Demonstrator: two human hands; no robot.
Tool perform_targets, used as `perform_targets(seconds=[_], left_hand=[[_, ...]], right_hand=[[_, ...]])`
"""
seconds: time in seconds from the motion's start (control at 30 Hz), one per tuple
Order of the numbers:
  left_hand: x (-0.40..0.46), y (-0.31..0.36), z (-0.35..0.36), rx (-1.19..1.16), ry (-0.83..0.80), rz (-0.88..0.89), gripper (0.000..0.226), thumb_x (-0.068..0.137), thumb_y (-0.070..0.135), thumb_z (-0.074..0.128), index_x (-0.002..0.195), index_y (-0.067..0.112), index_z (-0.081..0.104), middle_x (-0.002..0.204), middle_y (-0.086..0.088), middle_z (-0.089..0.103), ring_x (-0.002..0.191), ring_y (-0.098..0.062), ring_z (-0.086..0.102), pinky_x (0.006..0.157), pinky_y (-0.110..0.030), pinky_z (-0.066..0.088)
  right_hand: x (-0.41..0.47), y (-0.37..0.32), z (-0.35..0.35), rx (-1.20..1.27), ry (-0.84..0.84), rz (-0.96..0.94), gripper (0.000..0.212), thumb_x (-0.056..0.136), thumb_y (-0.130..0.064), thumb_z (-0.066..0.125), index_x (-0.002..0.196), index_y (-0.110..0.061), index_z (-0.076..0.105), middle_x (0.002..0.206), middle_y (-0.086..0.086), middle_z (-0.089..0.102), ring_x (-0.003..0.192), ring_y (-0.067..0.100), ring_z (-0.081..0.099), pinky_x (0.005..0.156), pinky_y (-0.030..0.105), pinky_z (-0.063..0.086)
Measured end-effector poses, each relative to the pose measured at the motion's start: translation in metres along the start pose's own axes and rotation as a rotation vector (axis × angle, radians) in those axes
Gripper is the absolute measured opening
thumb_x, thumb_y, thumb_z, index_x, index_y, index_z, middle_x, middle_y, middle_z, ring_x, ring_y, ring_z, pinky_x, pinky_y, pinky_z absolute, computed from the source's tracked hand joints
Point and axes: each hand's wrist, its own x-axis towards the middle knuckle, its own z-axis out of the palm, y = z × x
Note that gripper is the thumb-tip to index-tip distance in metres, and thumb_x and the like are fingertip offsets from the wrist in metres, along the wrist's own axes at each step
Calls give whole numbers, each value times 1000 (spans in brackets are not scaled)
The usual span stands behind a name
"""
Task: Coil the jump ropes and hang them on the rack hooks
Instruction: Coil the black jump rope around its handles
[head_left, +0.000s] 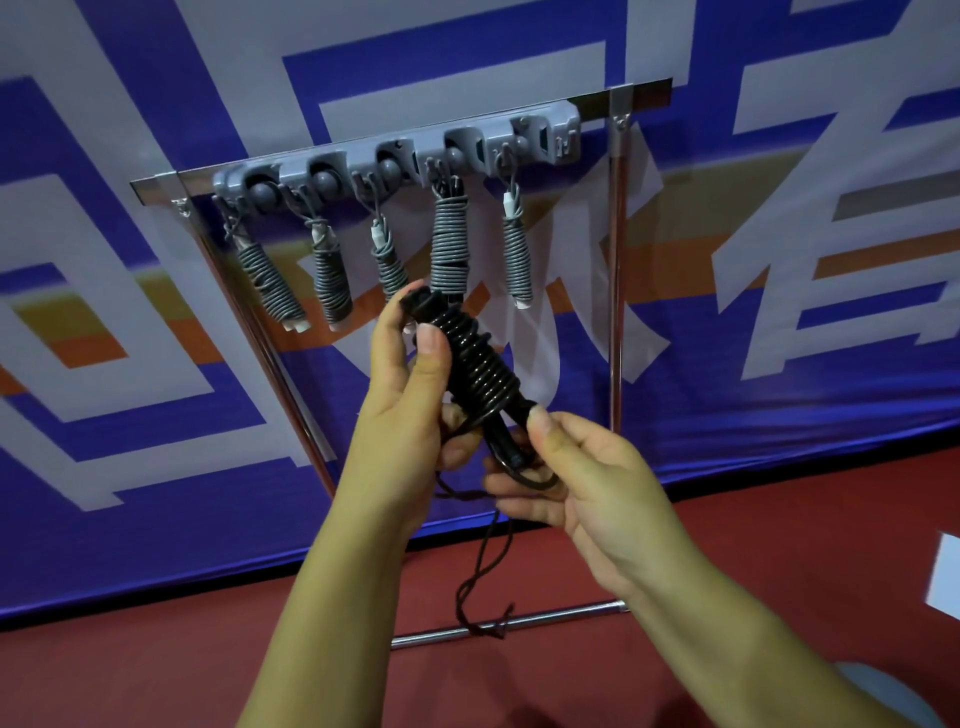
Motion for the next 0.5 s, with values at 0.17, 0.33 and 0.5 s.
perform_targets(seconds=[0.17,0.33,0.5], left_hand=[[3,-4,-2,-48,-20,-44,50,79,53,53,126,39,43,91,-9,64,48,-6,36,38,-16,30],[8,2,-10,-51,-119,-121,30,92,49,43,119,35,42,74,1,58,41,-6,34,36,-14,27],[13,12,-18,150,-121,-92,18,90,44,44,99,28,46,63,5,50,34,-11,31,38,-15,22]], right_hand=[[2,1,-1,52,29,29,44,75,-36,56,101,-1,62,76,7,70,70,21,71,53,24,54],[0,-1,-3,251,-4,150,36,77,-28,57,97,2,59,66,11,67,58,17,69,46,21,52],[-2,-13,-9,319,29,309,23,70,-26,63,73,-4,70,56,12,61,39,8,57,36,16,45]])
